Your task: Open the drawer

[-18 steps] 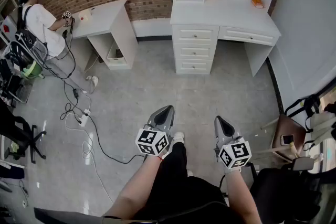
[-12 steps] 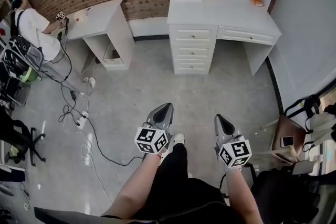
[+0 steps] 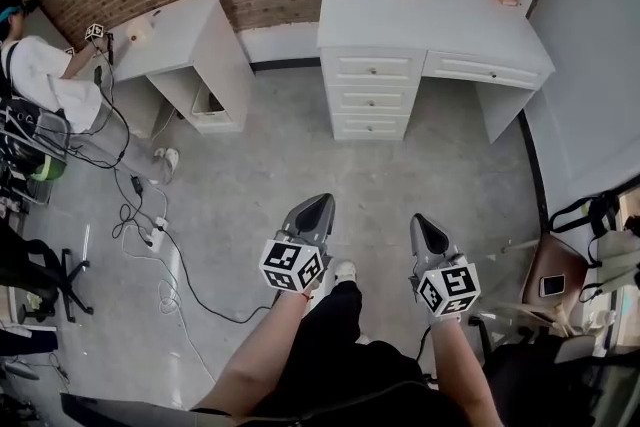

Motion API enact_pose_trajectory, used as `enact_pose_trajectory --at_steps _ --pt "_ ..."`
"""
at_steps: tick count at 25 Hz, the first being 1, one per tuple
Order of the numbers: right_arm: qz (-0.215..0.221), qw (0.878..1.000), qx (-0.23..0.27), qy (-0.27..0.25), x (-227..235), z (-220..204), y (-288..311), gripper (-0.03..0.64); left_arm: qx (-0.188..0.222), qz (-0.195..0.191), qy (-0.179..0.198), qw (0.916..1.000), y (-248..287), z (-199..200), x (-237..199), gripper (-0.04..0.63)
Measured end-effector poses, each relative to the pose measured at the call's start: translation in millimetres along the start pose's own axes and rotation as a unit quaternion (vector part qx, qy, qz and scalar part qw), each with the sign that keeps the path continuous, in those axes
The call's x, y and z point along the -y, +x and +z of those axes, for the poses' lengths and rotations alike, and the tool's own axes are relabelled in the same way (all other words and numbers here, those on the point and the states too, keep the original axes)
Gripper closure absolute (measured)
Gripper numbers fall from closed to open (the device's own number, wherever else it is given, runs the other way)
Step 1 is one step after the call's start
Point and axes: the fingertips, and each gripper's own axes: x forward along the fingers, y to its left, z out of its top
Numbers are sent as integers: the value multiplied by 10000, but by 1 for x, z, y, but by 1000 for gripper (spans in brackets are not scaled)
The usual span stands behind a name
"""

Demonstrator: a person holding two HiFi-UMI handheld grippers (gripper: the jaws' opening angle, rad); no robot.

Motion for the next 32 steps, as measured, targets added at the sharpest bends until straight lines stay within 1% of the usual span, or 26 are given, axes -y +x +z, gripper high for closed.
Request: enact_pose_trajectory --at_steps 10,14,17,26,32 --pt "-180 9994 -99 262 38 12 105 615 -243 -52 -56 9997 82 17 -75 594" --pt "-293 9988 -161 345 50 10 135 615 -286 -154 -66 9995 107 20 -95 594" --pt "-291 9986 -166 399 53 12 152 615 -313 -209 -88 9993 122 21 -107 594" --pt "-314 9978 -341 470 68 3 172 615 -286 -352 -241 9987 152 17 -113 594" --pt "-203 9978 -414 467 77 -5 198 615 -279 -289 -283 9988 172 10 -124 594"
